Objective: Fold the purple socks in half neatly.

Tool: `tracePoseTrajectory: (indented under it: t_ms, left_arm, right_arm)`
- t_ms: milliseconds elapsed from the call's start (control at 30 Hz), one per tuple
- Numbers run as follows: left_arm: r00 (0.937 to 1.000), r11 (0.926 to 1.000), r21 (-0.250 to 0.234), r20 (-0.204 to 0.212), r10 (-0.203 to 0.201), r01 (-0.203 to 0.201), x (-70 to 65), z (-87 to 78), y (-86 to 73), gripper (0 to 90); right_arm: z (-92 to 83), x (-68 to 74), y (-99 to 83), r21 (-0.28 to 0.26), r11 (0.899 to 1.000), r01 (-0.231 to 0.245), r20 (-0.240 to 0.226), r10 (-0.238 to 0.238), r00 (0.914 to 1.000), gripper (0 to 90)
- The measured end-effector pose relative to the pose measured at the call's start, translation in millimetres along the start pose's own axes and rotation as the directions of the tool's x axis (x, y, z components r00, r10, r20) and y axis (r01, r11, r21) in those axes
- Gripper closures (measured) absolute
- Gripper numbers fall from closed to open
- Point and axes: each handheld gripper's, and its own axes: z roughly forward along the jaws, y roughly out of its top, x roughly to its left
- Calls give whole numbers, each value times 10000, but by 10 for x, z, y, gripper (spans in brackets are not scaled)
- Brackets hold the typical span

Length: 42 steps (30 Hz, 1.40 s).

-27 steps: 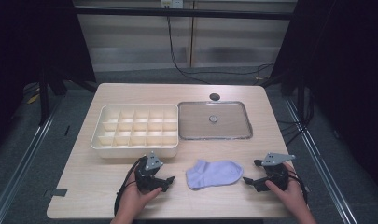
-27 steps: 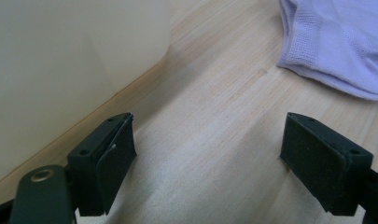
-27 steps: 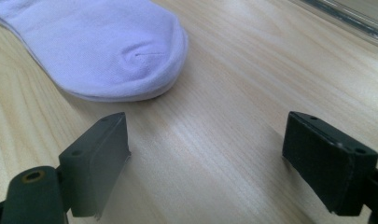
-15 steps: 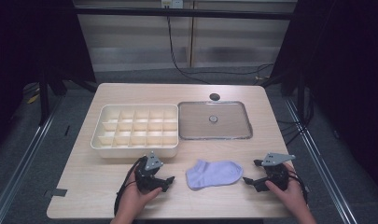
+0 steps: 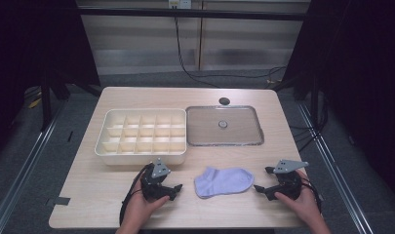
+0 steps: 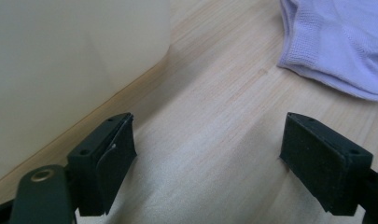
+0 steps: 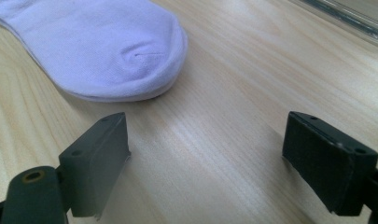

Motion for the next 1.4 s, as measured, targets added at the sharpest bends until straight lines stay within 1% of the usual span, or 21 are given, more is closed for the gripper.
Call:
tracePoseTrajectory:
  t_ms: [133,167,200,233,267,300,433,500,600,667,700,833,933,967,1033,1100,1167,1233,1267,1300,1400]
  left_arm:
    - [10000,9999,111,-69,-19,20,-27,0,14,171]
    - [10000,9997,234,-65,-14,16,-37,-3,28,171]
    - [10000,9995,309,48,-44,43,-45,-2,37,171]
    - [9999,9985,533,46,-133,130,-60,-14,60,173]
    - [9999,9985,533,46,-133,130,-60,-14,60,176]
    - [9994,9977,625,181,-284,272,-70,-21,74,176]
    - [9979,9943,945,377,-534,497,-77,-55,117,230]
    - [9973,9943,891,389,-617,580,-95,-76,146,245]
    - [9961,9943,886,592,-653,599,-123,-119,214,263]
    - [9939,9929,944,762,-793,720,-135,-138,254,287]
    - [9919,9918,991,892,-901,812,-139,-139,263,287]
    - [9876,9859,1319,1045,-1173,1031,-135,-136,301,317]
    - [9813,9790,1496,1122,-1563,1388,-132,-125,321,333]
    - [9800,9760,1598,1090,-1667,1483,-133,-122,334,346]
    - [9760,9714,1706,1139,-1858,1650,-133,-109,356,350]
    - [9737,9680,1823,1170,-1957,1726,-139,-94,386,360]
    - [9730,9681,1818,1218,-1960,1723,-152,-83,416,367]
    - [9717,9665,1931,1315,-1960,1689,-161,-73,455,367]
    - [9704,9645,1996,1328,-2017,1732,-169,-59,478,370]
    - [9704,9645,1996,1328,-2017,1732,-169,-59,478,370]
    - [9690,9605,2142,1324,-2086,1775,-172,-36,505,370]
  right_arm:
    - [0,0,0,2,10000,-2,1,2,10000,140]
    - [0,1,0,-2,10000,1,5,-1,10000,141]
    - [-1,1,0,-6,10000,4,12,-4,10000,141]
    - [-1,1,0,-14,10000,-3,12,3,10000,143]
    - [-1,1,0,-14,10000,-3,12,3,10000,143]
    - [-1,1,0,-16,10000,-14,15,14,10000,146]
    - [-3,-3,-1,-45,10000,-19,30,19,10000,159]
    - [-7,-5,-3,-58,10000,-51,28,51,10000,170]
    - [-13,-12,0,-68,10000,6,12,-6,10000,193]
    - [-18,-9,10,4,10000,-4,6,4,10000,219]
    - [-18,-9,10,4,10000,-4,6,4,10000,219]
    - [-25,-2,23,44,9999,121,-118,-120,9999,249]
    - [-23,2,30,81,9999,108,-234,-106,9997,265]
    - [-22,5,39,54,9999,138,-356,-136,9993,285]
    - [-23,7,43,41,9999,160,-358,-158,9992,289]
    - [-24,14,56,-18,9999,155,-465,-156,9988,316]
    - [-28,23,70,-11,9998,183,-553,-184,9983,335]
    - [-28,25,74,-33,9998,219,-544,-221,9983,342]
    - [-29,31,80,3,9997,245,-567,-244,9981,368]
    - [-29,31,80,3,9997,245,-567,-244,9981,368]
    - [-30,33,82,42,9996,277,-608,-274,9978,405]
